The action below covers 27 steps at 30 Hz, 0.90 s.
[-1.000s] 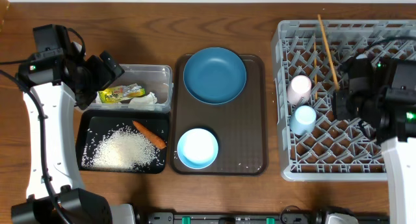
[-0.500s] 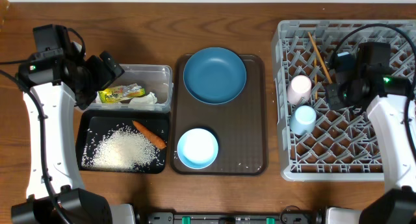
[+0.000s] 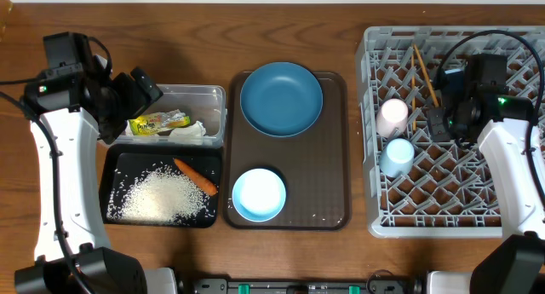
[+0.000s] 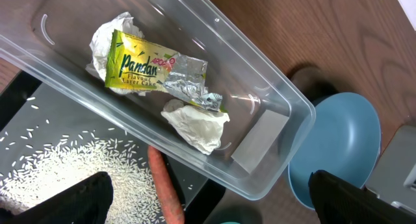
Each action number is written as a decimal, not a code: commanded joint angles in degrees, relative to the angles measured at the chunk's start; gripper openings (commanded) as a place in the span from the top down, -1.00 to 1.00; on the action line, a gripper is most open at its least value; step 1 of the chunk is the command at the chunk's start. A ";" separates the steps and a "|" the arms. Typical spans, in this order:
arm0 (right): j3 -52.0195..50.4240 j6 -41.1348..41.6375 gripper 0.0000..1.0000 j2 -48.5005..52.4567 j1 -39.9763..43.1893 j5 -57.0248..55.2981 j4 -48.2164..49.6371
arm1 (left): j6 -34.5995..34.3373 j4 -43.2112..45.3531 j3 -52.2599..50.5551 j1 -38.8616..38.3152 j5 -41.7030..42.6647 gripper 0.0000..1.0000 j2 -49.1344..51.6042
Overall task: Sort waste into correct bins and load items into the dishwasher rack
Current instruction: 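Insert the second chopstick upright into the rack and release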
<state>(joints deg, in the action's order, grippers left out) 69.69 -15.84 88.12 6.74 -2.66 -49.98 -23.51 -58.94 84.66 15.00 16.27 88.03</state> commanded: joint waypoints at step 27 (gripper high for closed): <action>0.35 5.14 0.24 0.09 1.20 -2.40 -0.50 | 0.79 -0.17 -0.02 0.24 -0.50 -0.96 -0.11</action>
<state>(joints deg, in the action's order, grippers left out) 69.69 -10.98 88.12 7.33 -4.78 -50.46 -23.51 -58.94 84.66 15.00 16.27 88.03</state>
